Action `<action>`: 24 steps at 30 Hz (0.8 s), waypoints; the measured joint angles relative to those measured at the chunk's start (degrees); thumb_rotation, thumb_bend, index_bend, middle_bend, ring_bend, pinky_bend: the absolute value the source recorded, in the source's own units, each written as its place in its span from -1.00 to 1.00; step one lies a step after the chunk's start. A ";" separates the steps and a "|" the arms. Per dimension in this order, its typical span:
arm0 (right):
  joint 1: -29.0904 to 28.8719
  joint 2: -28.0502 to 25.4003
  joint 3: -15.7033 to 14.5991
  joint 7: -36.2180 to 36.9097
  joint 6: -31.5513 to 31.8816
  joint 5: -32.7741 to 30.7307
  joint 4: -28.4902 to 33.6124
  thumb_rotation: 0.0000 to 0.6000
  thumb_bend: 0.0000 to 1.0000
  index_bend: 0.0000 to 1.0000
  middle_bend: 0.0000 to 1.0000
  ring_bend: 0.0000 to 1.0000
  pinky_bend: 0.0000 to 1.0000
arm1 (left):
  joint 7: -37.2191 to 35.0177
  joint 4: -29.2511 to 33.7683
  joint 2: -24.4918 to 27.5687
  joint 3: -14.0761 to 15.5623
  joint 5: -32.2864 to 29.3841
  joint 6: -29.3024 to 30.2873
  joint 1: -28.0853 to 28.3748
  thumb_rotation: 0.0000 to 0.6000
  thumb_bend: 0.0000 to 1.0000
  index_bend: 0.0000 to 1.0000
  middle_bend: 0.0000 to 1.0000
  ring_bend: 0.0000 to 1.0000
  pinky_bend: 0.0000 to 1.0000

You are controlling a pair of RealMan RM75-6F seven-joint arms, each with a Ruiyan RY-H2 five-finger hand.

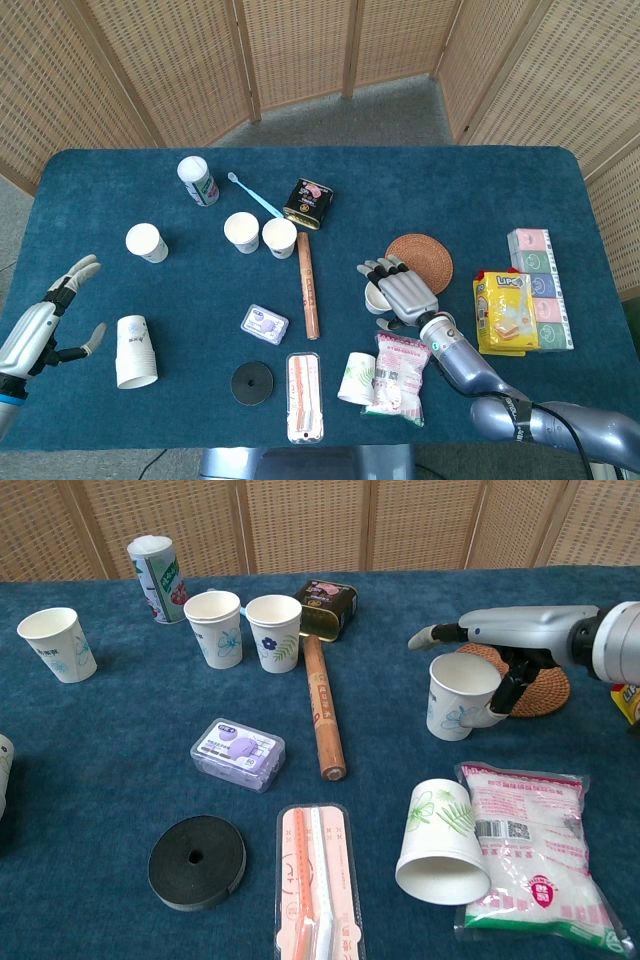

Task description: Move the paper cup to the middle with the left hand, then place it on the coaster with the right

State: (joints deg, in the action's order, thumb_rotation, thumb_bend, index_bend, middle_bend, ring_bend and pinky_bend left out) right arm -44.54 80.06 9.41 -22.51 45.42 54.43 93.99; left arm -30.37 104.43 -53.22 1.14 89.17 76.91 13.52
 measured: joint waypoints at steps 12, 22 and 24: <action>-0.64 0.77 -0.87 2.06 0.92 1.18 -2.05 1.00 -0.30 -0.45 -0.62 -0.99 -0.18 | -0.54 -0.79 -0.29 0.51 0.84 -0.52 -0.42 1.00 -0.01 -1.00 -1.00 -1.00 -1.00; -0.79 1.26 -1.11 4.29 1.11 1.49 -3.78 1.00 -0.28 -0.33 -0.51 -0.78 0.21 | -0.48 -0.89 -0.54 0.43 1.17 -0.34 -0.67 1.00 -0.02 -1.00 -1.00 -1.00 -1.00; -0.78 1.34 -1.24 4.74 0.84 1.40 -4.03 1.00 -0.28 -0.33 -0.51 -0.74 0.25 | -0.54 -0.81 -0.46 0.51 1.43 -0.28 -0.72 1.00 -0.01 -1.00 -1.00 -1.00 -1.00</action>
State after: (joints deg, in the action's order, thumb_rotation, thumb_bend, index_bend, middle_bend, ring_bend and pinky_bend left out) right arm -45.32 81.40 8.17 -17.78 46.26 55.83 89.95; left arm -30.91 103.62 -53.68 1.65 90.60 76.63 12.80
